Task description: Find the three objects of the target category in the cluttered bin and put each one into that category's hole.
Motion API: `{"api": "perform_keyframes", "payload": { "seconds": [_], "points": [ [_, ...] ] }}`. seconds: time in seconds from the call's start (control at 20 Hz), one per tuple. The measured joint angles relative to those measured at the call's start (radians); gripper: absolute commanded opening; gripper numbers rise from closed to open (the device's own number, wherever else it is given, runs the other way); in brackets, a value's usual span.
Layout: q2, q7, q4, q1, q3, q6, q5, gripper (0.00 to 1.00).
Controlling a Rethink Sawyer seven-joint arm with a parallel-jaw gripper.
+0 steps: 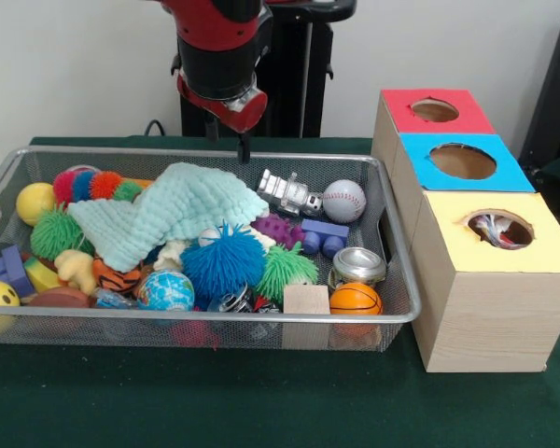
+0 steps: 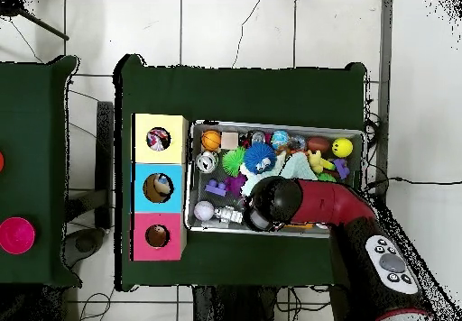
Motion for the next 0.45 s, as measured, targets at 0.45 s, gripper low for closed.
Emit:
{"api": "perform_keyframes", "payload": {
  "seconds": [0.45],
  "points": [
    [0.038,0.000,0.000,-0.030,0.028,0.000,-0.048,1.00]
  ]
}}
